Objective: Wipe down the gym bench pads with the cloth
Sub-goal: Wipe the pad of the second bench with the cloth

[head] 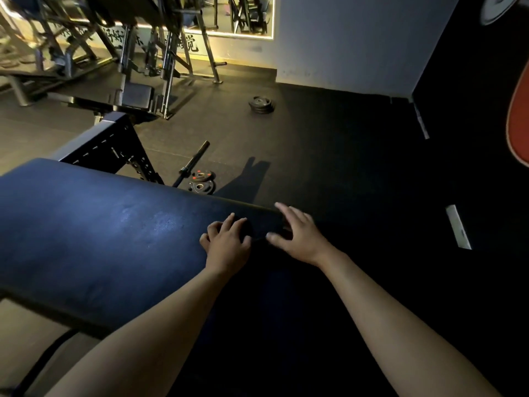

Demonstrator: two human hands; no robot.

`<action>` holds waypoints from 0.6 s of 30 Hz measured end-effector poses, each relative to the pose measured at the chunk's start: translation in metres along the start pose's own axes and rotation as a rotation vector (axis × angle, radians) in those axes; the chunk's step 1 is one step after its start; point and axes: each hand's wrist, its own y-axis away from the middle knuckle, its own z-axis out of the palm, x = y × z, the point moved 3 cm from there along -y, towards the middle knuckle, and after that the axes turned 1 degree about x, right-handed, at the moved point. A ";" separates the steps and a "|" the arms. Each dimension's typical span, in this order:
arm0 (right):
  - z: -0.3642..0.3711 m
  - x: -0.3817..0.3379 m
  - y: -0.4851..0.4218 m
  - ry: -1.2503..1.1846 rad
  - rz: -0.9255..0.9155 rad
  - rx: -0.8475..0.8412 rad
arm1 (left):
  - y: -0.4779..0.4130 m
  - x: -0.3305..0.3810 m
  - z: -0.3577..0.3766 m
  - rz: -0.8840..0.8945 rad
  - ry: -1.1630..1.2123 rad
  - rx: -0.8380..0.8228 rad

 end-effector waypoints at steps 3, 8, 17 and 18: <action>0.011 -0.018 0.022 0.069 -0.099 -0.199 | 0.009 -0.003 0.000 0.009 0.038 0.018; 0.023 -0.034 0.033 0.046 -0.321 -0.099 | 0.034 -0.007 -0.003 -0.002 0.066 0.080; 0.008 -0.005 -0.027 0.055 0.013 0.206 | 0.076 -0.024 -0.011 -0.107 -0.020 0.073; 0.012 -0.013 -0.023 0.045 0.020 0.227 | 0.078 -0.025 -0.011 -0.104 -0.019 0.069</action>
